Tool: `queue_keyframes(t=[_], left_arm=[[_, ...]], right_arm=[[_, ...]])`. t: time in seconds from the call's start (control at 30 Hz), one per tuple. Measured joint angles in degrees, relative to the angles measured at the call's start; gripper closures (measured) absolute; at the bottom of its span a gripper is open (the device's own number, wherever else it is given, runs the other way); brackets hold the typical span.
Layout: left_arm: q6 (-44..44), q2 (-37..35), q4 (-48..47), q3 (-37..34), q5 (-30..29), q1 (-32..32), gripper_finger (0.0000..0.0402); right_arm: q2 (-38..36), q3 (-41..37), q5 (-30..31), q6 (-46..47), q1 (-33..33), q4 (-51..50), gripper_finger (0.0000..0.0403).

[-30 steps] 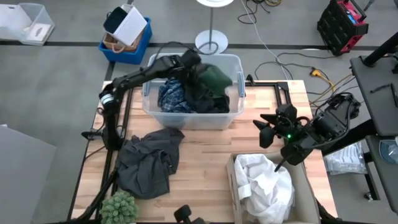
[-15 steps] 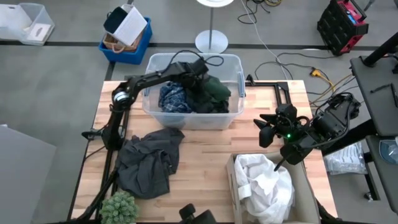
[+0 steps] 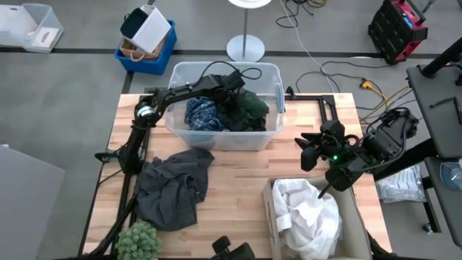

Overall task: Sort clothes
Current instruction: Put the green polo shirt into the transparent bin, then put the gray short into the transparent bin

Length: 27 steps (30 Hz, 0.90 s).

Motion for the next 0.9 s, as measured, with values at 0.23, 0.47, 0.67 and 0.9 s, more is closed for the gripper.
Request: queue_keyframes(t=[0.23,0.47,0.67,0.9], left_arm=[[-0.9,-1.0,-6.4,7.8,-0.6,-0.4,0.0314],[-0.6,-1.0,-18.0,21.6,-0.5,-2.4,0.0192],[-0.9,-5.5,-25.4,23.6,-0.4,-5.1,0.0123],[-3.1,-13.1,-32.8,23.5,-2.2,-10.8,0.012]], right_arm=[[0.0,0.0,0.0,0.3,0.0,0.1,0.0259],[0.0,0.0,-0.2,0.7,0.0,0.1,0.0242],[0.0,0.0,-0.3,0.3,0.0,0.0,0.0231],[0.0,0.0,-0.3,-0.9,0.0,0.0,0.0233]])
